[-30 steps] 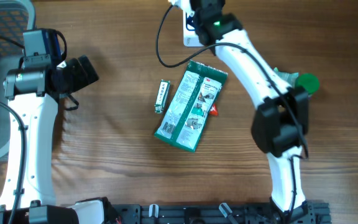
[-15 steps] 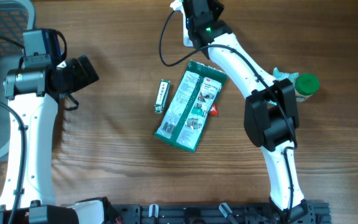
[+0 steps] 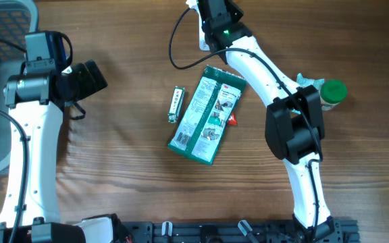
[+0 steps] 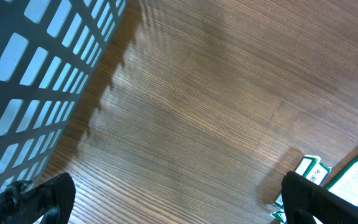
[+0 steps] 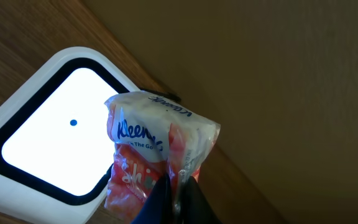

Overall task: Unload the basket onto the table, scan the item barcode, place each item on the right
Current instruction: 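Lift the Kleenex pack and hold it up to the scanner, then carry the Kleenex pack right and drop it near the jar, then grasp the green 3M gloves pack with the right gripper and lift, then raise the gloves pack and hold it up to the scanner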

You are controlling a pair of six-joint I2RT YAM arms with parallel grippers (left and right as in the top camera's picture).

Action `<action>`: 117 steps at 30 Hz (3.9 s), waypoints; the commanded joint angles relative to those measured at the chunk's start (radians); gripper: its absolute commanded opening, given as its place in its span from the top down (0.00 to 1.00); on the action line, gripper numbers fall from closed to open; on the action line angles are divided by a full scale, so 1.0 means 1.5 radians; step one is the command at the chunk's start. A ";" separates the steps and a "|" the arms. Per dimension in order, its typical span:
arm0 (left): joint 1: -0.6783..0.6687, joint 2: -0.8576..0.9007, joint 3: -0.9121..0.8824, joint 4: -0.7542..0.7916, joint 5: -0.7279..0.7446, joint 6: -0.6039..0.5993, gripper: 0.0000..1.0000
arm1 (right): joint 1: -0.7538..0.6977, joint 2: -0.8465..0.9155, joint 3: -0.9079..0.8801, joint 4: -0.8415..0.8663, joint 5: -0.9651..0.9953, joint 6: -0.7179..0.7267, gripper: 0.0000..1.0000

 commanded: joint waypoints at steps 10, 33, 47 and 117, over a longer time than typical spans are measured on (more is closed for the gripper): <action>0.003 0.004 0.009 0.002 0.003 -0.001 0.00 | -0.022 -0.151 0.004 -0.103 -0.066 0.109 0.96; 0.003 0.004 0.009 0.002 0.003 -0.001 0.00 | -0.340 -0.273 -0.289 -0.602 -0.279 0.403 0.85; 0.003 0.004 0.009 0.002 0.003 -0.001 0.00 | -0.319 -0.292 -0.181 -0.582 -0.554 0.392 0.43; 0.003 0.004 0.009 0.002 0.003 -0.001 0.00 | -0.056 -0.704 -0.606 -0.131 -0.938 0.411 0.96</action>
